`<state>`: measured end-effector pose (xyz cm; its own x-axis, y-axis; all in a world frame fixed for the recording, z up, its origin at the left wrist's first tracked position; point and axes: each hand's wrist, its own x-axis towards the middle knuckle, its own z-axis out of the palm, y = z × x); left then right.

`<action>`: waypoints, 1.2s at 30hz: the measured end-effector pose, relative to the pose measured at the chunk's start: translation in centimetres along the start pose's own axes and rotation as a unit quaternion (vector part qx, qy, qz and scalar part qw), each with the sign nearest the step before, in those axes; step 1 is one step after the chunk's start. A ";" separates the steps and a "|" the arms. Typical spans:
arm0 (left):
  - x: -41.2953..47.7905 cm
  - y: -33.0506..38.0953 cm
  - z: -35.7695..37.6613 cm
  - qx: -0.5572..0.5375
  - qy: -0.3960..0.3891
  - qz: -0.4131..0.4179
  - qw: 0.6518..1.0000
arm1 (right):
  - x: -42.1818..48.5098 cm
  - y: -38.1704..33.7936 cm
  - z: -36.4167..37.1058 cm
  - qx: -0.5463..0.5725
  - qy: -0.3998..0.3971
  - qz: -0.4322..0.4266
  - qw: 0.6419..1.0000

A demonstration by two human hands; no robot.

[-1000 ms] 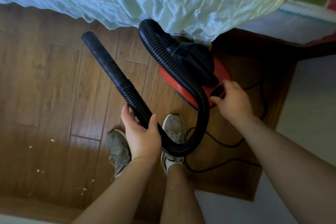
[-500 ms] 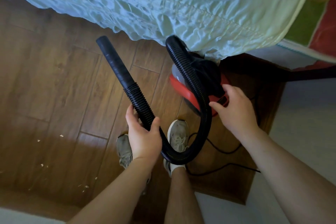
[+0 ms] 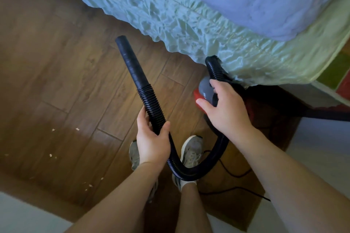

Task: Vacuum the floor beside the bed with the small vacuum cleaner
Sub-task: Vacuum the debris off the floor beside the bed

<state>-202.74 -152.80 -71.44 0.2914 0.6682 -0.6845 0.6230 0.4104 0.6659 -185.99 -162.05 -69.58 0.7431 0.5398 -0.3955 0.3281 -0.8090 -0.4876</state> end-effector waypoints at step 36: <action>7.4 0.4 -15.0 -0.297 0.070 -0.074 0.950 | 7.3 -27.5 16.0 -0.083 -0.313 -0.195 0.926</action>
<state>-211.19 -138.37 -71.79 0.1084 0.6352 -0.7647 0.1191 0.7554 0.6444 -198.92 -132.17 -71.51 0.0818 0.7852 -0.6138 0.6240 -0.5206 -0.5828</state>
